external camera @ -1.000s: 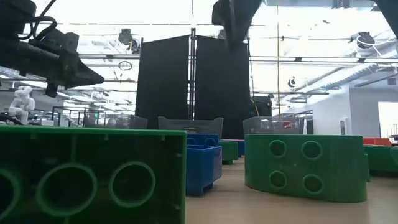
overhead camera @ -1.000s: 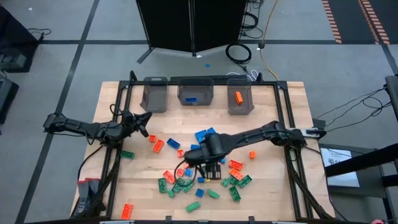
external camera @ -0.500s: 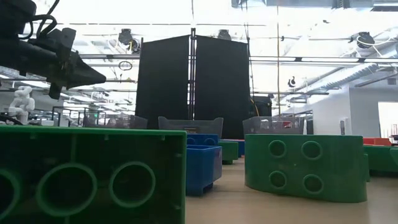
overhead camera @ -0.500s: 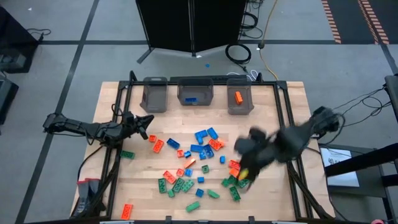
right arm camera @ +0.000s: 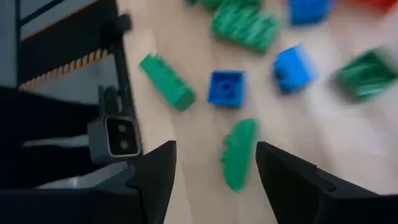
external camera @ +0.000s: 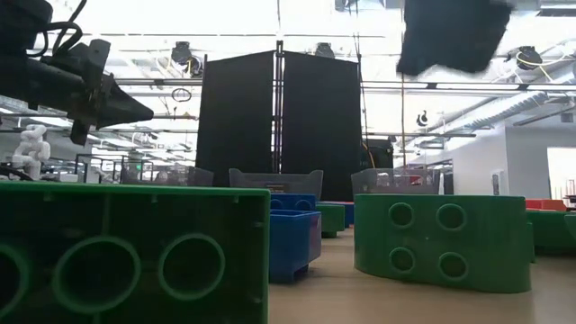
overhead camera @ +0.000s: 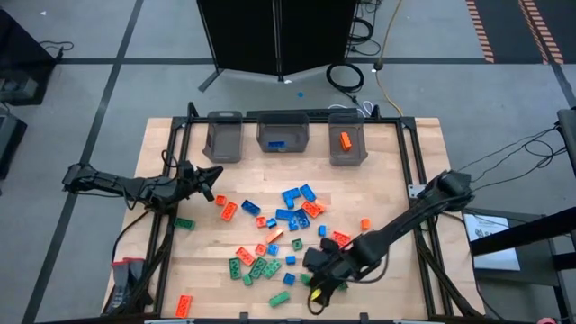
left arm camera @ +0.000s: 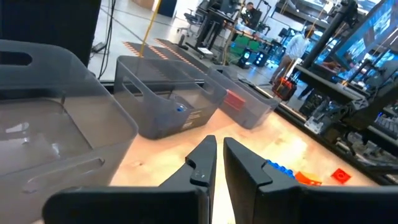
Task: Sort blocks
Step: Put the green game piece into the left black bin
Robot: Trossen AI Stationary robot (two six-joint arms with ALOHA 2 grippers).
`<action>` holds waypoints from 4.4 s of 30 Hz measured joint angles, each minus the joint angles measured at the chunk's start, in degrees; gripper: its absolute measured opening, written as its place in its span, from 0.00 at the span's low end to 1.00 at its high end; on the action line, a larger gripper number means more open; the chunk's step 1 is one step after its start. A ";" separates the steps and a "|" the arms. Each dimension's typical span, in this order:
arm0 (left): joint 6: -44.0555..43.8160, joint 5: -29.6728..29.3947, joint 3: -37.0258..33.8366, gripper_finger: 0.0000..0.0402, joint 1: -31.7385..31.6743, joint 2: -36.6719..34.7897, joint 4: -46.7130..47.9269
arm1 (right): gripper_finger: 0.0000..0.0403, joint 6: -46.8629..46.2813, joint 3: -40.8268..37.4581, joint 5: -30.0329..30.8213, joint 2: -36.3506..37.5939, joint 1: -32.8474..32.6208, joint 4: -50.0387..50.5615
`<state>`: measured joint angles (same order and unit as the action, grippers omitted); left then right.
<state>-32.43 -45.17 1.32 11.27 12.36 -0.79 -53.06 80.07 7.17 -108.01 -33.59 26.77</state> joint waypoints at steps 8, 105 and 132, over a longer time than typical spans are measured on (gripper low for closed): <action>-0.25 0.00 0.00 0.08 0.00 0.00 0.01 | 0.54 -4.65 -0.04 -0.95 -6.33 0.09 -5.52; -0.28 4.64 0.00 0.08 0.00 4.13 -0.18 | 0.30 28.82 54.12 -14.90 -41.82 52.10 -23.89; -0.20 4.66 0.00 0.08 0.00 4.13 -0.18 | 0.59 27.20 54.80 -16.54 -40.80 52.83 -25.46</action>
<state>-32.63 -40.51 1.32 11.27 16.49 -0.97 -25.86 134.87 -9.37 -148.81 19.24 1.30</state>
